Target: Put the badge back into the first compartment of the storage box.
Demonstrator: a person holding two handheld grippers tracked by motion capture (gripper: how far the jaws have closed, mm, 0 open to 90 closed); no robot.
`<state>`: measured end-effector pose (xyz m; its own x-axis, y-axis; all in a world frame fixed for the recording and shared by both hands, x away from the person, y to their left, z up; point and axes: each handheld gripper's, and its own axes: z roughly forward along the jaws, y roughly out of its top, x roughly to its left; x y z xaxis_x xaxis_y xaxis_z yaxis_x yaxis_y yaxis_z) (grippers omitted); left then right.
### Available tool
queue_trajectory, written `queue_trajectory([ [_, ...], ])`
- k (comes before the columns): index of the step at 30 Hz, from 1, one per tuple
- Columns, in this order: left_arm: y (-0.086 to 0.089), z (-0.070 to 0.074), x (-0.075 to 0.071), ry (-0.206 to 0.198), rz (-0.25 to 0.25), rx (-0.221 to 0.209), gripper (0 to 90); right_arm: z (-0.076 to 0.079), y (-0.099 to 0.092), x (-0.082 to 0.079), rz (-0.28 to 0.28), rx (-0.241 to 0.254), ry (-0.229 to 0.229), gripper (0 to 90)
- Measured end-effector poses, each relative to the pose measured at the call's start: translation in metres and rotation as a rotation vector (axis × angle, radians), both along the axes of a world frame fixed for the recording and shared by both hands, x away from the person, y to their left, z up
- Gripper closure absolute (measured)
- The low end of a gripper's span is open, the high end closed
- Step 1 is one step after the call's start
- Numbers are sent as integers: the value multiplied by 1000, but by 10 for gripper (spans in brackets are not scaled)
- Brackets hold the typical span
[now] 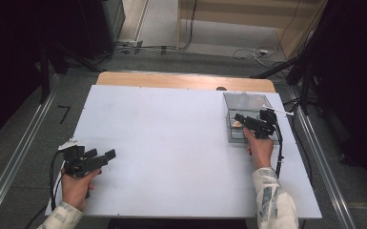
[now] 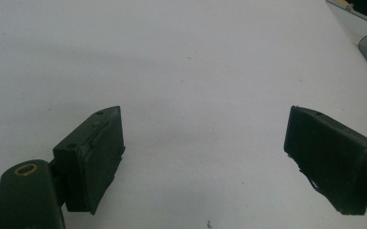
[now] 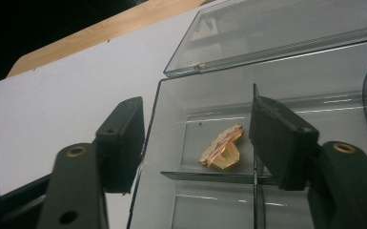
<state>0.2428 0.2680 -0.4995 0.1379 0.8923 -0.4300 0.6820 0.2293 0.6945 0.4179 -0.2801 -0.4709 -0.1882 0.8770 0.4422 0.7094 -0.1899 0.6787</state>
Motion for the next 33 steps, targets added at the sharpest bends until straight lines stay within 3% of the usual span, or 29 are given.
queue_trajectory([
  [11,0,0,0,0,1,0,138,2,-1,-3,-8,-20,-9,213],
  [33,-1,0,0,1,-1,2,137,7,-1,-19,31,-19,-28,203],
])
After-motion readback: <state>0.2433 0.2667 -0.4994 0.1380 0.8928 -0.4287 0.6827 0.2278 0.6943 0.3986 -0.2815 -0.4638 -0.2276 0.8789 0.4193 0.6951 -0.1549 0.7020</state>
